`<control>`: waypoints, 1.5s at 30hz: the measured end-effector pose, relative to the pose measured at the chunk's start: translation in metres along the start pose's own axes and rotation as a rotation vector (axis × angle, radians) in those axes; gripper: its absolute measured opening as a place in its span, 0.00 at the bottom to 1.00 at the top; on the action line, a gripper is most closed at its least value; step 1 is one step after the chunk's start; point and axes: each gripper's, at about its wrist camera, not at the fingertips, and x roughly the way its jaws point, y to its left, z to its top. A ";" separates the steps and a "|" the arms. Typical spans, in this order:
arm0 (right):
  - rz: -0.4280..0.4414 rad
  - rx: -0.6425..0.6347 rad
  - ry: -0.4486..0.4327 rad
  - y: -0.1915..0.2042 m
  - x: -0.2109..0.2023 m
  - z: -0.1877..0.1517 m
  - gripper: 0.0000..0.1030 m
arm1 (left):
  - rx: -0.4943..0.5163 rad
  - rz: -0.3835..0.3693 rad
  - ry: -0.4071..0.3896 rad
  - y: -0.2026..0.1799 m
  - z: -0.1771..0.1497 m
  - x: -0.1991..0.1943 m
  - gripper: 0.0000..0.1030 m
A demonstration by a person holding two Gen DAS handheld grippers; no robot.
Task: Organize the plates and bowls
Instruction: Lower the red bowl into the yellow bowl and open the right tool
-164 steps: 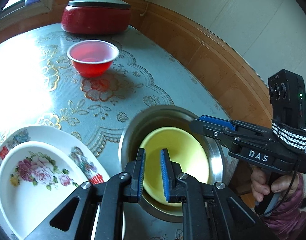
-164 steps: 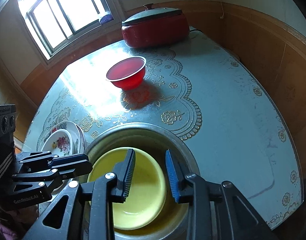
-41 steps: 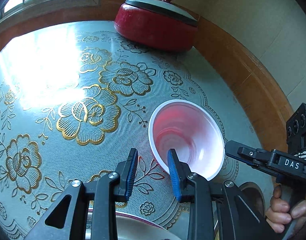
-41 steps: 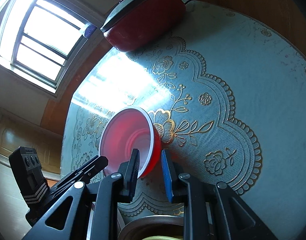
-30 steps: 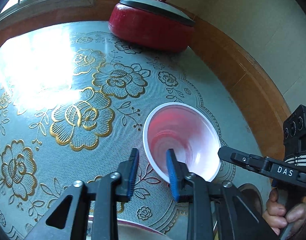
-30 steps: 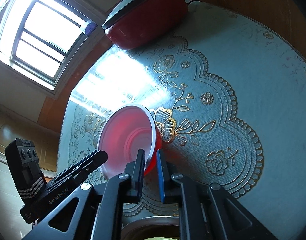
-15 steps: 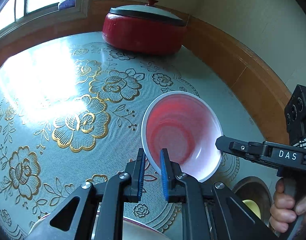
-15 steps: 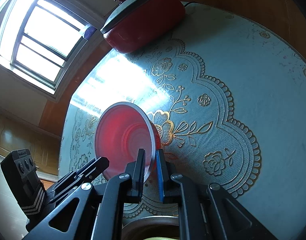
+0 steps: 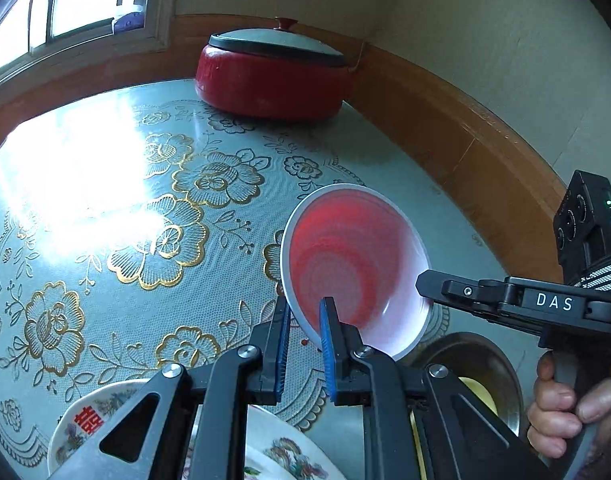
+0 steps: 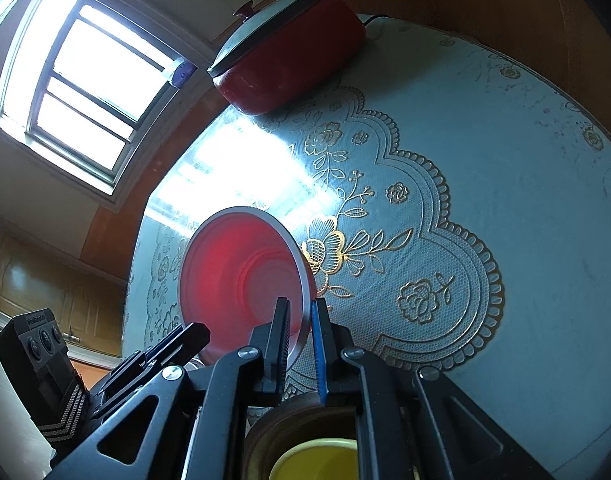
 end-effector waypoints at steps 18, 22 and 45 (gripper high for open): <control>0.018 0.033 -0.105 0.006 -0.062 -0.044 0.09 | 0.061 -0.128 -0.013 -0.024 -0.023 -0.048 0.14; 0.014 0.028 -0.138 0.009 -0.082 -0.056 0.09 | 0.076 -0.179 -0.013 -0.028 -0.028 -0.061 0.14; -0.090 0.133 -0.078 -0.027 -0.102 -0.128 0.12 | 0.169 -0.308 0.190 -0.046 -0.083 -0.055 0.14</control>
